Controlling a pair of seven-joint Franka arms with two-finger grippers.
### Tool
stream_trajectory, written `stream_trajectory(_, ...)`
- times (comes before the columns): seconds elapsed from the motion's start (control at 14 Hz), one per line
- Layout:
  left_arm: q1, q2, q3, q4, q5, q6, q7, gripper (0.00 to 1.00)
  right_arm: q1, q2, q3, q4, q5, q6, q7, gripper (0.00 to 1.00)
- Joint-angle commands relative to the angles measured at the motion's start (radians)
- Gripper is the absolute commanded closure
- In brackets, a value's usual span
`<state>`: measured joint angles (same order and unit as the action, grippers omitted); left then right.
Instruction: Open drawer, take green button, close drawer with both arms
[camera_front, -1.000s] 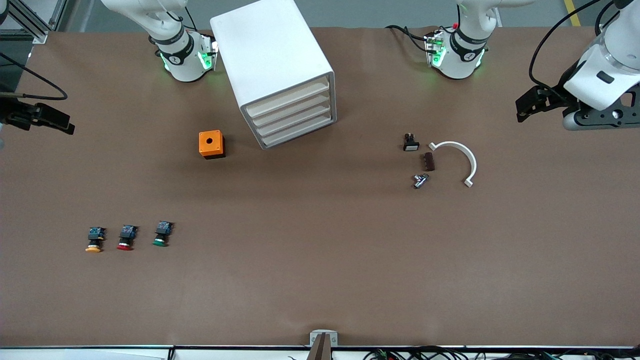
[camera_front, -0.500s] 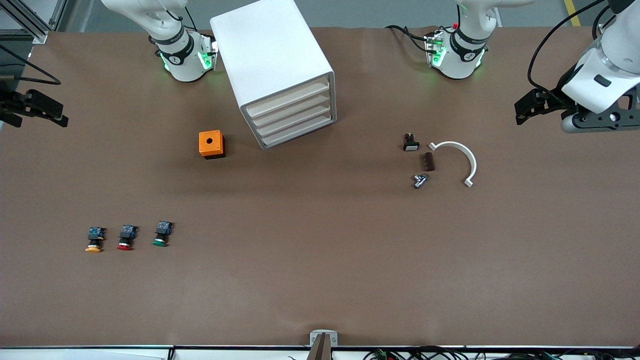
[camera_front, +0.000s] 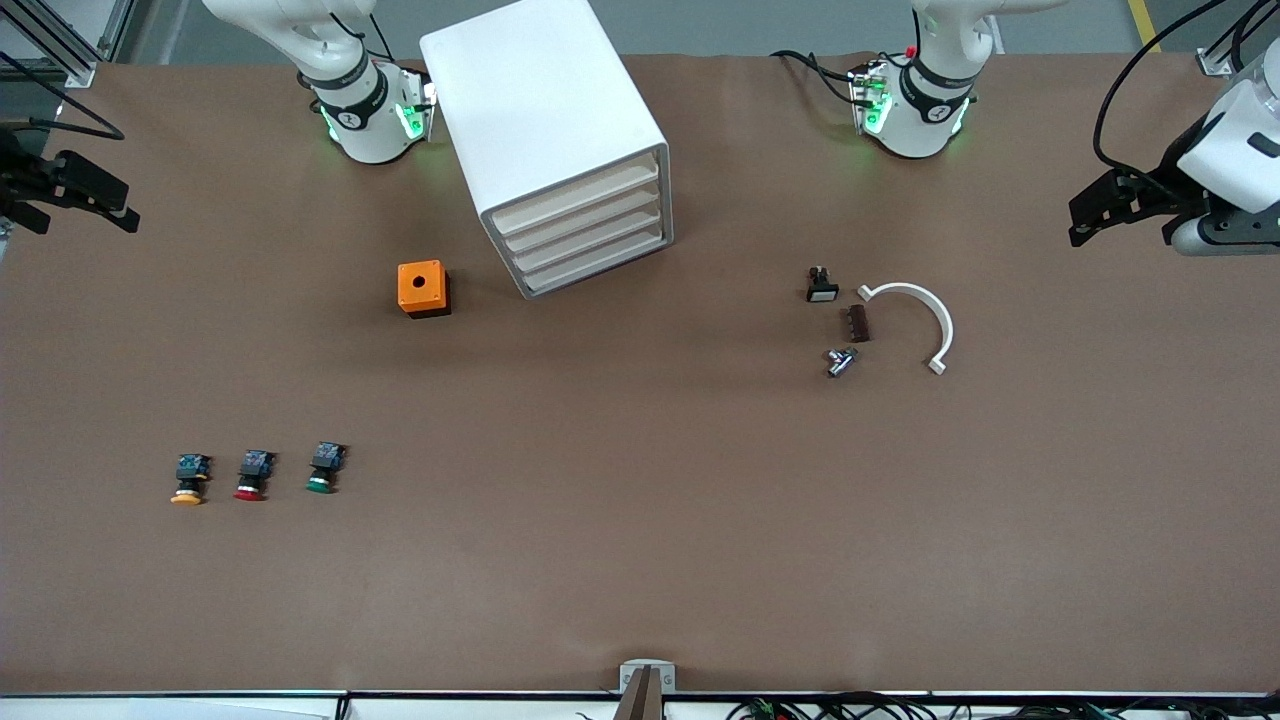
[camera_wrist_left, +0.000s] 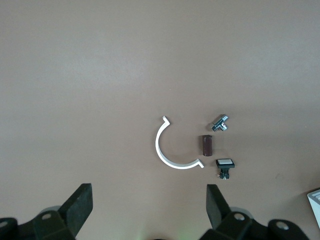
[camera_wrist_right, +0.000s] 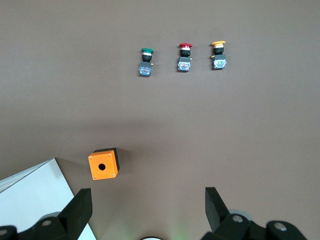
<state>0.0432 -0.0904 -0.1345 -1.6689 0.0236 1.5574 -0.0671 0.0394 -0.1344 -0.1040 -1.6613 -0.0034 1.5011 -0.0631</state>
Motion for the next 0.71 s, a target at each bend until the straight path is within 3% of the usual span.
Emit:
stream_trajectory(0.0,0.003,0.035,-0.004,0.05,-0.007,0.009,0.003,0.0,-0.015,-0.028,0.01,-0.029,0.017,0.014,0.016,0.0)
stream_trajectory(0.64,0.003,0.061,-0.004,0.086,-0.004,0.0,0.003,0.0,-0.015,-0.036,0.009,-0.032,0.037,-0.01,0.052,0.0)
